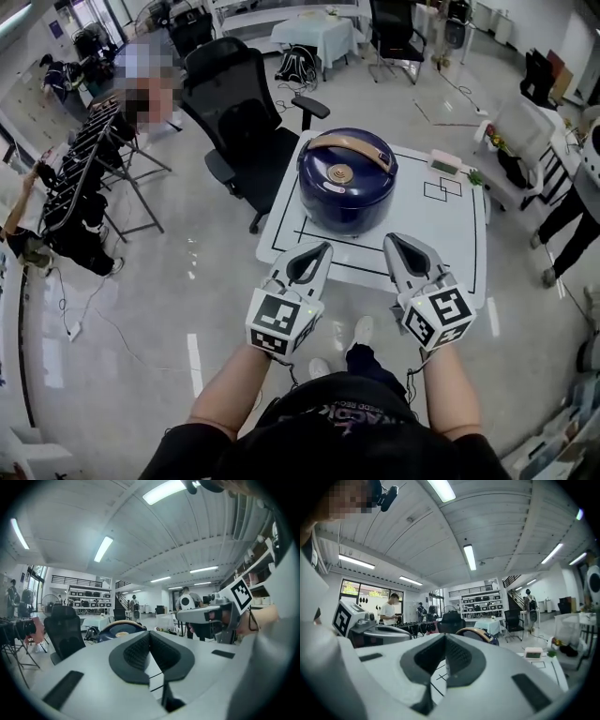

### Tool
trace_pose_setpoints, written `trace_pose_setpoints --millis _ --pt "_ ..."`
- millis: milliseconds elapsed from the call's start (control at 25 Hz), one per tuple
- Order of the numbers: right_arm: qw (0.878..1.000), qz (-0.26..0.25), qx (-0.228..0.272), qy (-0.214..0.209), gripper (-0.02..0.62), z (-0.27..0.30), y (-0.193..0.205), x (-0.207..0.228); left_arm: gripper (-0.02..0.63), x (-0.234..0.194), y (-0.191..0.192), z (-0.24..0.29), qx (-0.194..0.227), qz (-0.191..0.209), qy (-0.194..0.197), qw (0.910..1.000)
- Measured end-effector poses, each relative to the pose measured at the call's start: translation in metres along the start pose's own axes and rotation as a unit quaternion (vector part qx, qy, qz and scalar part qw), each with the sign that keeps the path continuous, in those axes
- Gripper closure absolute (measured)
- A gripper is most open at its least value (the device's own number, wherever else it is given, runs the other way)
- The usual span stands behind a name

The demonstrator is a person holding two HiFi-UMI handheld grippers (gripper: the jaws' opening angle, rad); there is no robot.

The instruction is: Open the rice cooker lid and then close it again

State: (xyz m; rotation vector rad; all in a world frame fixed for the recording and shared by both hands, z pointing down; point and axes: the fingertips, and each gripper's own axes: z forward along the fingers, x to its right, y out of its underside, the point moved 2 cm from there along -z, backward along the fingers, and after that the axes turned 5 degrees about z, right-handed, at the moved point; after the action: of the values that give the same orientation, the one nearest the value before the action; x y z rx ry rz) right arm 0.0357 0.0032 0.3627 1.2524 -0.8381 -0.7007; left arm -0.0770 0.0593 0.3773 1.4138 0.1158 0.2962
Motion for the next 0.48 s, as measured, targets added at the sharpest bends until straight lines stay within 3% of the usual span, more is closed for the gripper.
trace_pose_setpoints --millis 200,480 --pt "1.000 0.018 0.002 0.017 0.594 -0.035 0.001 -0.004 0.603 0.028 -0.001 -0.013 0.007 -0.017 0.026 0.9995" --pt "1.000 0.015 0.003 0.010 0.594 -0.067 0.012 0.010 0.603 0.061 0.003 -0.008 0.003 -0.006 0.005 1.0000"
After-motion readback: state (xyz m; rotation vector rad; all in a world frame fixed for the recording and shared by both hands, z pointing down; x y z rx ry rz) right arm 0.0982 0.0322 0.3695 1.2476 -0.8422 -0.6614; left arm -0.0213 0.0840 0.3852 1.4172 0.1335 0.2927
